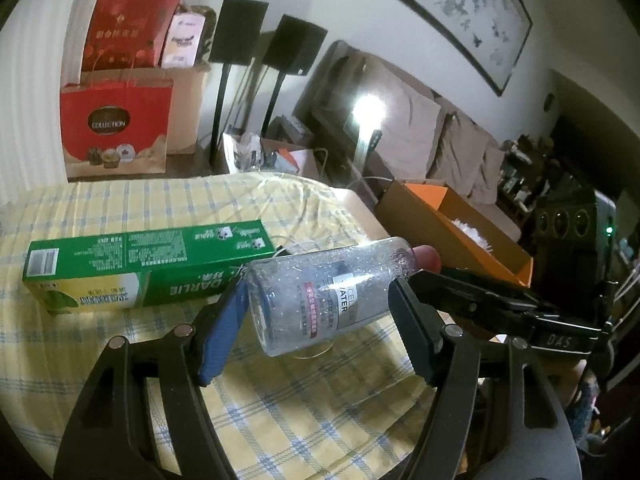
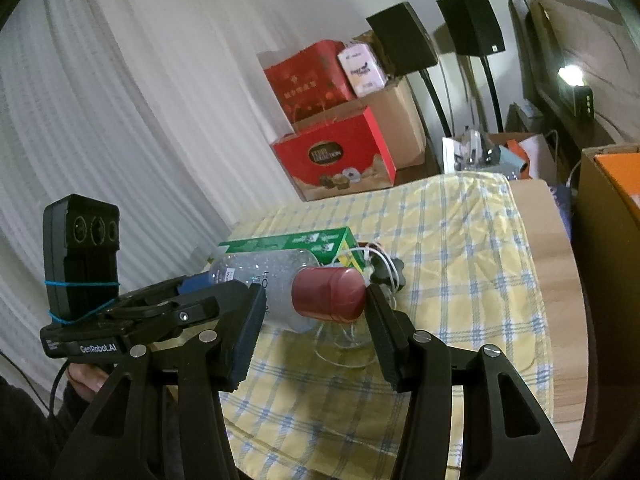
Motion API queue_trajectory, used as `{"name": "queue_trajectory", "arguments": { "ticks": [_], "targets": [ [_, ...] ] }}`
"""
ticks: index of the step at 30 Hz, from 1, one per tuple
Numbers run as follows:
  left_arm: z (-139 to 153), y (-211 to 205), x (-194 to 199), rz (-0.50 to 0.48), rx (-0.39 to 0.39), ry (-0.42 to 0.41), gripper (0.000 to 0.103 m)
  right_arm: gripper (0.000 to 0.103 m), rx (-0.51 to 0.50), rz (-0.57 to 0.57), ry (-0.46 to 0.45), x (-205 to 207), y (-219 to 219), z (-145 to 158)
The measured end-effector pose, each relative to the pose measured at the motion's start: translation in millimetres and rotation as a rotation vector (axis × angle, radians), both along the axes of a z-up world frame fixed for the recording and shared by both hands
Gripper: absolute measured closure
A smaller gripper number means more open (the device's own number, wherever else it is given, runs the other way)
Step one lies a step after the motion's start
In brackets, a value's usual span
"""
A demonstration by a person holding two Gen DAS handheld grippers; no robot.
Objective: Organize objects
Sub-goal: 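Lift the clear bottle off the table with both tools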
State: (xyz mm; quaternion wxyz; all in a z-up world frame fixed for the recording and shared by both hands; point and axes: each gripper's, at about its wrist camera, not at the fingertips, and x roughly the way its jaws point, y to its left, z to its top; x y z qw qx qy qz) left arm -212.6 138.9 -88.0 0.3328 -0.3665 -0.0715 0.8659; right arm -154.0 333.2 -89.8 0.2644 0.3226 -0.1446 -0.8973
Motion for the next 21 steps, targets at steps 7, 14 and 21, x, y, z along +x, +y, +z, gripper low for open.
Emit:
{"name": "queue_trajectory", "arguments": {
  "ticks": [7,14,21],
  "targets": [
    [13,0,8,-0.006,0.006,0.033,0.034,0.051,0.009,-0.003,0.033,11,2,14],
    [26,0,16,-0.008,0.013,0.067,0.034,0.051,0.017,-0.003,0.06,21,2,28],
    [38,-4,25,-0.005,0.025,0.096,0.034,0.051,0.024,-0.002,0.085,31,0,40]
  ]
}}
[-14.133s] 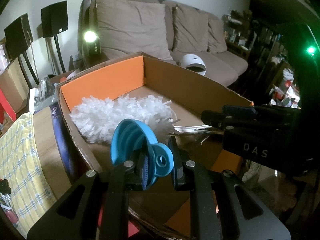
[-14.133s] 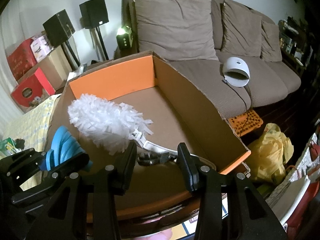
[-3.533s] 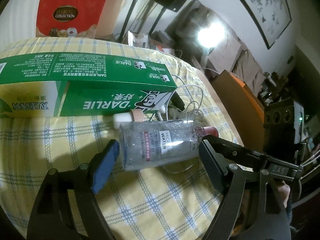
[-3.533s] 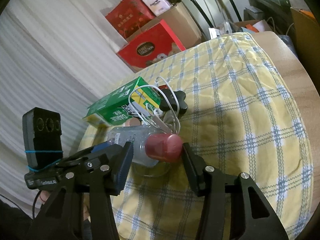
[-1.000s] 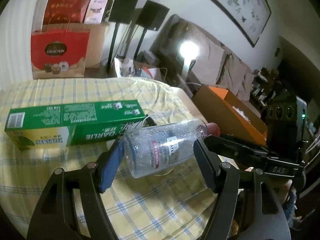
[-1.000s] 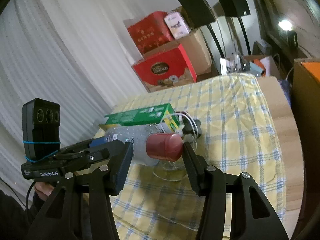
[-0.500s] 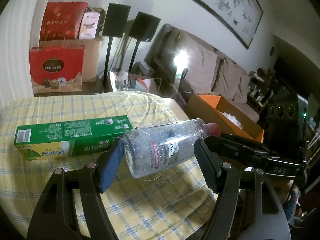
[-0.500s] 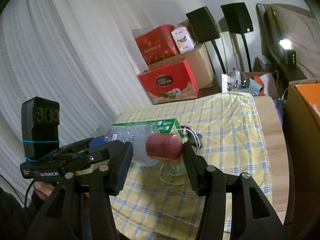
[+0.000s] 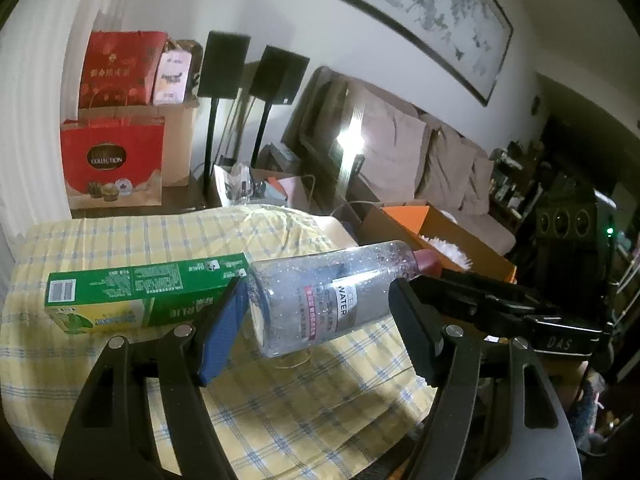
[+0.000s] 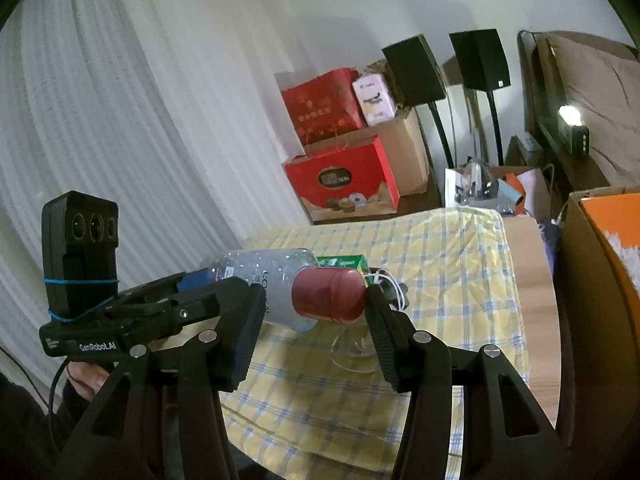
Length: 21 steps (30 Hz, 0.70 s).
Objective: Organize objects
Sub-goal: 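Lift the clear bottle off the table with both tools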
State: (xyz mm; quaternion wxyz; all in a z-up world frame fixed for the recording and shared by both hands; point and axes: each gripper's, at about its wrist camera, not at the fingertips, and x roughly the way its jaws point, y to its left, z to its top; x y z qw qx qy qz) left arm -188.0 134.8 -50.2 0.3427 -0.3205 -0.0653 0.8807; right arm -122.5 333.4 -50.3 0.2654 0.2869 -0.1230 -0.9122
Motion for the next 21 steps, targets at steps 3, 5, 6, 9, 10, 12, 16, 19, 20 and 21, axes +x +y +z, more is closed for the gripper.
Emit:
{"name": "queue_trajectory", "arguments": {
  "ticks": [3,5,6,9,10,12,16,19,20,21],
  "targets": [
    [5,-2,4,0.004,0.003,0.014,0.034,0.051,0.001,0.003,0.01,4,-1,4],
    [8,-3,6,0.006,0.007,0.02,0.034,0.051,0.003,0.004,0.015,7,-2,7],
    [9,-2,7,0.006,0.008,0.024,0.034,0.051,0.003,0.004,0.018,8,-2,8],
    [12,-2,10,0.008,0.009,0.032,0.034,0.051,0.0,0.004,0.024,12,-1,11],
    [13,-2,11,0.008,0.009,0.036,0.034,0.051,-0.001,0.004,0.027,13,-1,13],
    [16,-2,13,0.008,0.011,0.041,0.034,0.051,-0.002,0.004,0.031,16,0,15],
    [20,0,18,0.005,0.015,0.052,0.034,0.051,0.001,0.002,0.042,20,1,21],
    [23,3,22,0.002,0.018,0.058,0.034,0.051,0.001,-0.005,0.045,22,4,25],
    [24,4,22,0.0,0.018,0.06,0.034,0.051,0.0,-0.007,0.047,23,5,26],
    [24,5,23,-0.001,0.02,0.062,0.034,0.051,0.0,-0.009,0.047,25,6,27]
  ]
}}
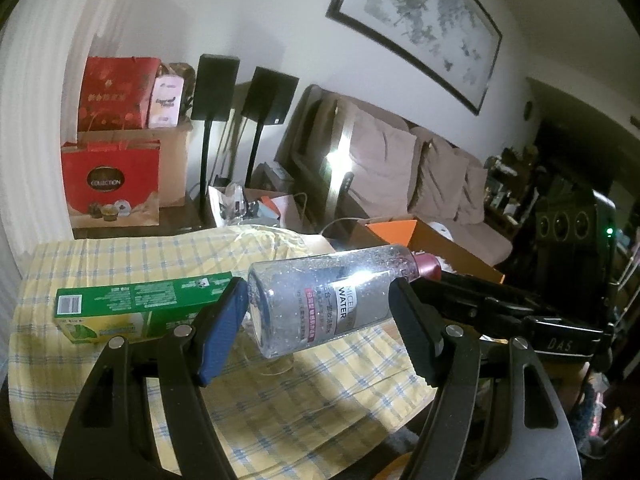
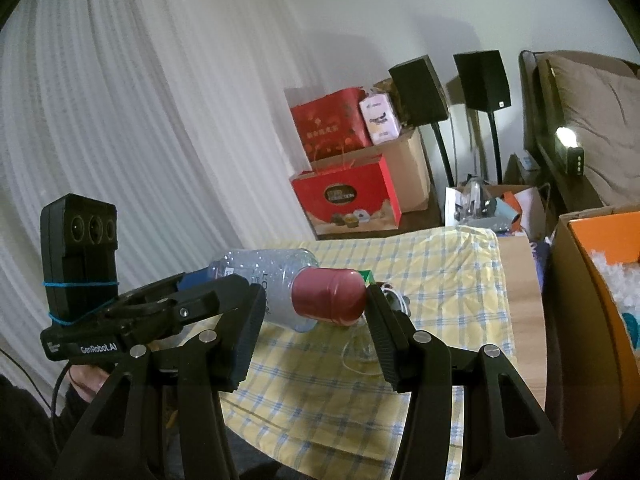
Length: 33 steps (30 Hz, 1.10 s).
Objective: Organize objects
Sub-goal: 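Lift the clear bottle off the table with both tools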
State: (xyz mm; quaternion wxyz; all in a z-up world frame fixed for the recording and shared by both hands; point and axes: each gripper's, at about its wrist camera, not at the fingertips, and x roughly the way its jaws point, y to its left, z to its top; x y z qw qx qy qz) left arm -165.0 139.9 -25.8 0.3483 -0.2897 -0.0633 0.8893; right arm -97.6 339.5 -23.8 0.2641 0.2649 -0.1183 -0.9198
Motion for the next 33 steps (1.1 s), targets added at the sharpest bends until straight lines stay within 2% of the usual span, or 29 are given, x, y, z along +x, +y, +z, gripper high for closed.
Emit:
{"name": "queue_trajectory", "arguments": {
  "ticks": [33],
  "targets": [
    [-2,58,3,-0.032,-0.013,-0.01,0.033,0.05,-0.003,-0.033,-0.002,11,57,1]
  ]
}}
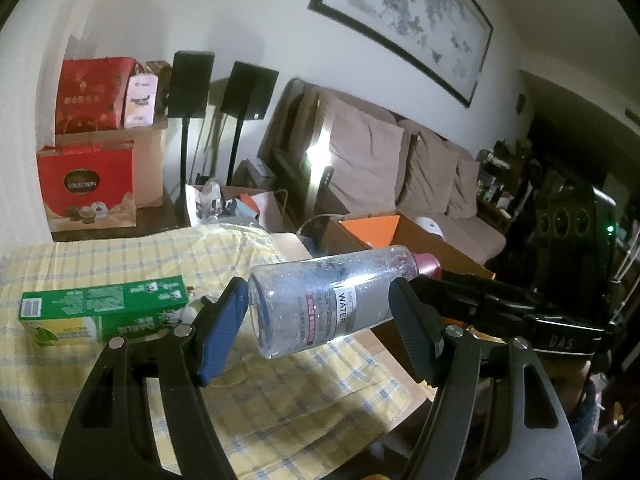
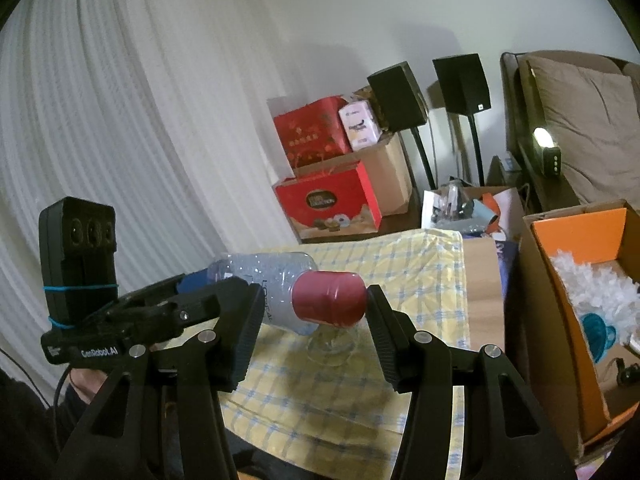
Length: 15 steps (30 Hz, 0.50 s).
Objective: Organize objects
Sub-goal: 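Lift the clear bottle off the table with both tools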
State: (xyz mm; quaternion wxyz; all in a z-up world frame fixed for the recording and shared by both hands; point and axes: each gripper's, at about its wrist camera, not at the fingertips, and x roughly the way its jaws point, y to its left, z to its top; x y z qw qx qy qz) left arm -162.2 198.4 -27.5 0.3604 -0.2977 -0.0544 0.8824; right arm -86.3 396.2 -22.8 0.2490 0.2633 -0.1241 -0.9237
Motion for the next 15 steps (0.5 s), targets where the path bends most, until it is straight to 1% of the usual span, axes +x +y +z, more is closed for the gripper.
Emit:
{"name": "queue_trajectory", "arguments": {
  "ticks": [2,8,15],
  "targets": [
    [-1,5,0,0.001,-0.009,-0.002,0.033,0.05,-0.013,-0.007,-0.009,1,6,-2],
    [2,15,1,0.005,0.009,-0.017,0.033,0.05,-0.022,-0.021,-0.001,2,18,1],
    [9,28,2,0.007,-0.022,-0.008,0.032,0.05,-0.057,-0.028,-0.005,2,32,3]
  ]
}}
